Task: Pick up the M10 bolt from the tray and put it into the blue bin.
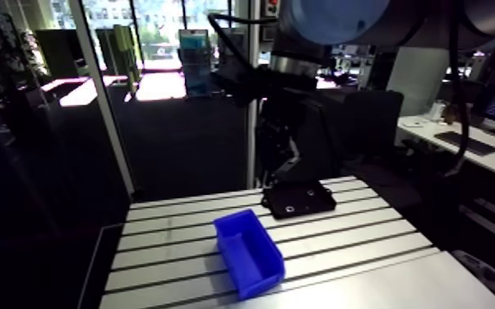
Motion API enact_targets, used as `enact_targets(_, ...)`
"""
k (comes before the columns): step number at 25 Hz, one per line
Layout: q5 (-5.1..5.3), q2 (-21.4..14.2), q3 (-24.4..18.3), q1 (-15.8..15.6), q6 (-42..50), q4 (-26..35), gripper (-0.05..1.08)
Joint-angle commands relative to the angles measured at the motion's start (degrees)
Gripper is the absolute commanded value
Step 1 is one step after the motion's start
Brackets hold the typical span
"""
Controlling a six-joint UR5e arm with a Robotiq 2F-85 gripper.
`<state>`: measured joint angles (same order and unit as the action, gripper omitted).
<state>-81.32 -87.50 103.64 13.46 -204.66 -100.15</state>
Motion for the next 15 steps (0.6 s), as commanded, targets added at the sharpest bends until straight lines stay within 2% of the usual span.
enact_targets(1, -2.48, 0.01, 3.90, -3.35, -0.29, -4.57, 1.07)
enact_targets(10, -6.17, 0.18, 9.79, -6.78, 0.59, -12.04, 1.07)
enact_targets(11, -6.44, 0.45, 10.14, -6.86, 0.68, -12.75, 1.07)
enact_targets(15, -6.44, 0.98, 11.28, -7.13, 2.09, -14.50, 1.07)
